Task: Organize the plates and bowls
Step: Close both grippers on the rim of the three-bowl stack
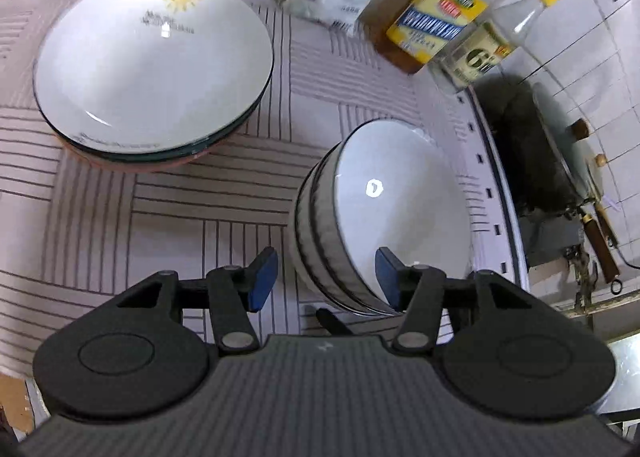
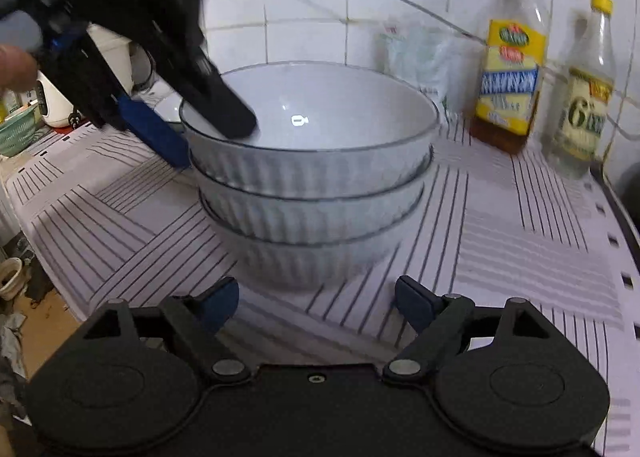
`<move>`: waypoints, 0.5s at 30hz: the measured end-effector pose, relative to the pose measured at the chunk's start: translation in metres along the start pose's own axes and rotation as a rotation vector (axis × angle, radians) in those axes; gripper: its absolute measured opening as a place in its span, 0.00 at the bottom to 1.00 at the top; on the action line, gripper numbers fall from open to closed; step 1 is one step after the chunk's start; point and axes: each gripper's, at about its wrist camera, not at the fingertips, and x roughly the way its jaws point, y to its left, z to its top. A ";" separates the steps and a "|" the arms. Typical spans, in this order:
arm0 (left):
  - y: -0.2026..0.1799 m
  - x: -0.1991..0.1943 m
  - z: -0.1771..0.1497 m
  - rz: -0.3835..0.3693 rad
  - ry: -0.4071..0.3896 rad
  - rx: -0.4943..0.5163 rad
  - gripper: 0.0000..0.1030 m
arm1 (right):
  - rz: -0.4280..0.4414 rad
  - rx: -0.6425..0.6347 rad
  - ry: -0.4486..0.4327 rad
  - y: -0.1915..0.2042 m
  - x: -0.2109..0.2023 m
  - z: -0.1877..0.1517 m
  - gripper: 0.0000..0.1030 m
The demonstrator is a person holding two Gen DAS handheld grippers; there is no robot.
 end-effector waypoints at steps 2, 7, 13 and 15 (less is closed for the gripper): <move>0.003 0.009 0.003 -0.023 0.011 -0.010 0.51 | 0.004 -0.004 -0.026 0.000 0.004 0.000 0.86; 0.008 0.020 0.008 -0.062 0.034 -0.066 0.49 | 0.012 0.005 -0.063 0.000 0.014 0.003 0.86; 0.009 0.021 0.008 -0.081 0.018 -0.082 0.43 | 0.005 0.024 -0.076 0.003 0.018 0.004 0.88; 0.014 0.019 0.008 -0.096 0.019 -0.103 0.42 | 0.006 0.023 -0.080 0.003 0.019 0.004 0.89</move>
